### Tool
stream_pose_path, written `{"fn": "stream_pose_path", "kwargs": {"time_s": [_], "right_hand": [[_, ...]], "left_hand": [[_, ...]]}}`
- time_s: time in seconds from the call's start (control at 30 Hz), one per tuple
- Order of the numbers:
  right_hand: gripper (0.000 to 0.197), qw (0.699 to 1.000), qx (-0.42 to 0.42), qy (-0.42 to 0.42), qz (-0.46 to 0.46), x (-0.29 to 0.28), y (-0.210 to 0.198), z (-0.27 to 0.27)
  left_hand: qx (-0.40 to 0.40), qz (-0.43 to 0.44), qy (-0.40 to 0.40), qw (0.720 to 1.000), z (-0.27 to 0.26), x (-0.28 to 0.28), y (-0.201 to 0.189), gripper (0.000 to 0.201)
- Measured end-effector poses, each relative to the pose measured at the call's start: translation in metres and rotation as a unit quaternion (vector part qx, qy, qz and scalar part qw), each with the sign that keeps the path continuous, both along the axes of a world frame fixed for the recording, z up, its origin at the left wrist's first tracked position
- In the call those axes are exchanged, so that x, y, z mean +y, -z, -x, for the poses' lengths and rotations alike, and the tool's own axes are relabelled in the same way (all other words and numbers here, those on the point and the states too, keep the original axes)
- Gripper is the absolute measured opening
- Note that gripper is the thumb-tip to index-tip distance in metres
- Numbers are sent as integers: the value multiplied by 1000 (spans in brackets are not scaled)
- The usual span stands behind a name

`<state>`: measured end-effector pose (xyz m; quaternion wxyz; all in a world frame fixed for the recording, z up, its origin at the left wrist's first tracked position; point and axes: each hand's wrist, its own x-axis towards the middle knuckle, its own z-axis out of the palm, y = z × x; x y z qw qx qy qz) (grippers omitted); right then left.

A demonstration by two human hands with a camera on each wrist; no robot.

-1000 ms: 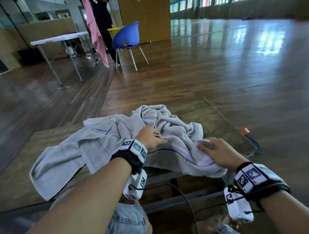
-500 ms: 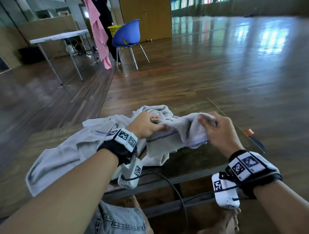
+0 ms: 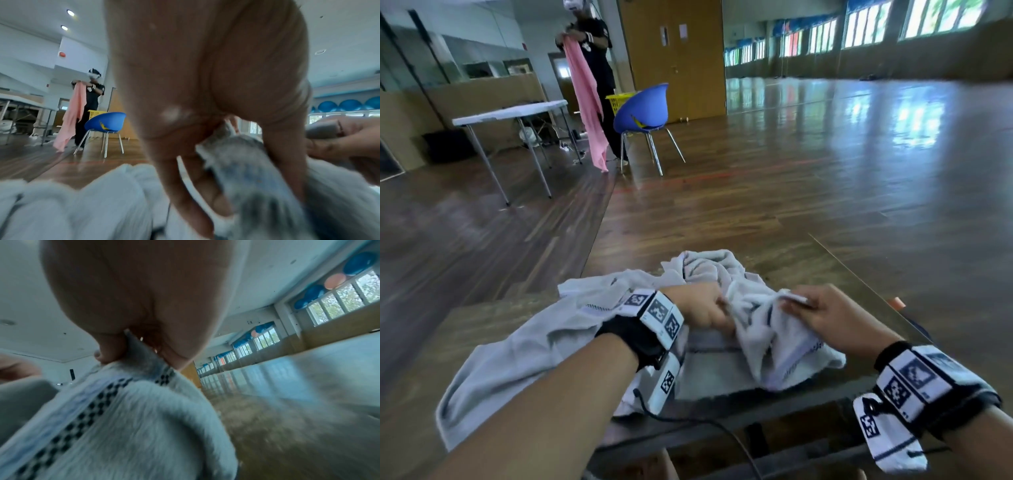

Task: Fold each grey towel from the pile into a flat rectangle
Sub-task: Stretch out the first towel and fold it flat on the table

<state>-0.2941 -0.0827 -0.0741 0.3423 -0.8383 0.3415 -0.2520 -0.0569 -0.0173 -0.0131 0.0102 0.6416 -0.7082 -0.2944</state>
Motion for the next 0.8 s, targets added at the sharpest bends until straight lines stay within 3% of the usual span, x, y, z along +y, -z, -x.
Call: {"fn": "stream_pose_path", "kwargs": {"time_s": [0.07,0.13,0.2,0.27,0.37,0.4,0.5,0.57,0.7,0.8], "right_hand": [[21,995,-59,30,80,-20,-31,-17],[12,980,-114,53,155,-48,-65,-40],[12,965,-149,52,210,-78,-100,-65],[17,960,-153,30,231,-105,-129,-89],[22,972,-90,13,217,-143,-147,-118],[23,974,-66,14,218,-153,-146,-126],[34,973,-26,56,222,-177,-127,-139],[44,971,-16,97,217,-186,-107,-144],[33,982,48,124,133,-185,-71,-158],[29,992,42,96,75,-183,-57,-173]], "left_hand": [[52,135,-38,989,-12,-22,-30,21],[111,270,-96,952,-27,-46,-60,17],[116,382,-151,904,-43,-69,-86,15],[61,469,-197,859,-63,-89,-103,23],[-52,532,-236,811,-99,-109,-108,13],[-67,523,-245,814,-113,-112,-103,18],[-177,407,-266,855,-154,-109,-74,43],[-226,365,-277,859,-178,-99,-54,44],[-215,363,-292,858,-202,-81,-26,23],[-159,325,-350,864,-211,-73,-17,36]]}}
